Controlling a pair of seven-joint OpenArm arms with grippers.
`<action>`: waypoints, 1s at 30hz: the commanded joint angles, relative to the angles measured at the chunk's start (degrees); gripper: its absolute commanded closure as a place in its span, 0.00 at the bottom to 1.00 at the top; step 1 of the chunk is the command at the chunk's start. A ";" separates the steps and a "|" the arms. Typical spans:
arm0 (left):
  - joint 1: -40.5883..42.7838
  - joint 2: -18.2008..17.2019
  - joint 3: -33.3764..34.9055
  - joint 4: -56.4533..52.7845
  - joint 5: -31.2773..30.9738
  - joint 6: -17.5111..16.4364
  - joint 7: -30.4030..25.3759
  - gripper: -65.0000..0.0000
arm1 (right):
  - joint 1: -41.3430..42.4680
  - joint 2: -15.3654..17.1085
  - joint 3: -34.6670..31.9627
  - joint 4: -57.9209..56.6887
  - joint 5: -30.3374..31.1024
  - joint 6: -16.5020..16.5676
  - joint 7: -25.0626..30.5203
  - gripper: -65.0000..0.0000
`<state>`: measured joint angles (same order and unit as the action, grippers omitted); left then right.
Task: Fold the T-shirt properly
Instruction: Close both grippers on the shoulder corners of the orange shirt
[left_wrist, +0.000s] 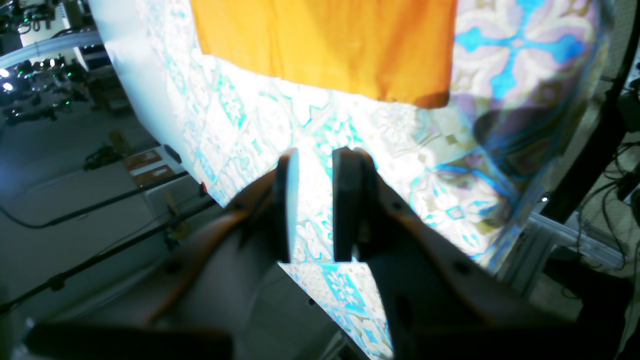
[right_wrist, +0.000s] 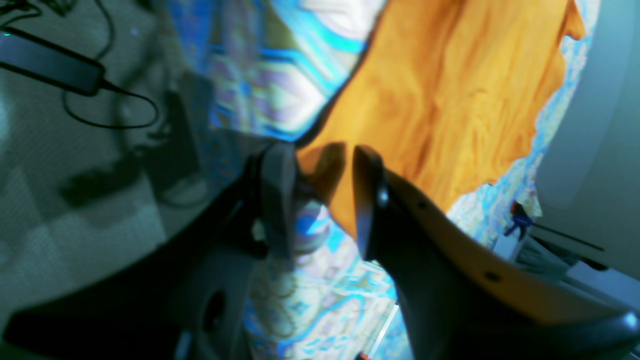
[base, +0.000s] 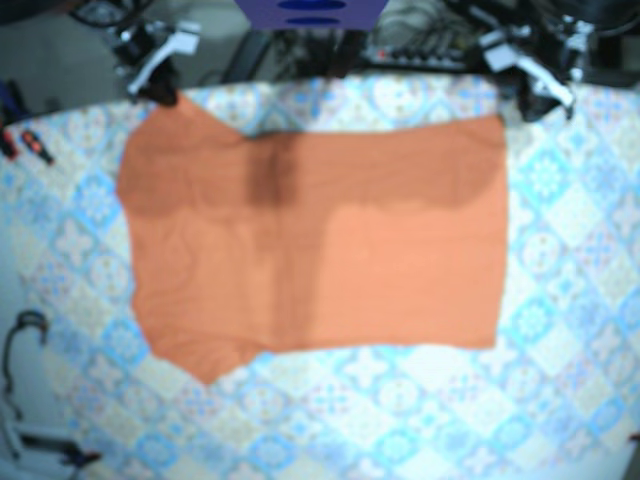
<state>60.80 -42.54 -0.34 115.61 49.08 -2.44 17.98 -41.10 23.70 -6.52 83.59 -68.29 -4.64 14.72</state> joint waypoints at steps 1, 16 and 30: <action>0.61 -0.49 -0.32 0.83 0.19 0.99 0.18 0.81 | -0.70 0.52 0.24 0.76 0.47 -0.85 0.27 0.70; 0.61 -0.49 -0.32 0.83 0.19 0.99 0.35 0.81 | 0.44 0.52 0.06 0.76 0.47 -0.85 0.27 0.71; -0.80 -0.40 0.03 0.83 0.19 0.99 0.35 0.81 | 0.44 0.52 0.41 3.40 0.29 -0.85 0.18 0.91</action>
<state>59.35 -42.54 -0.08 115.63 49.08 -2.22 18.06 -40.34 23.66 -6.68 86.26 -68.49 -4.51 14.79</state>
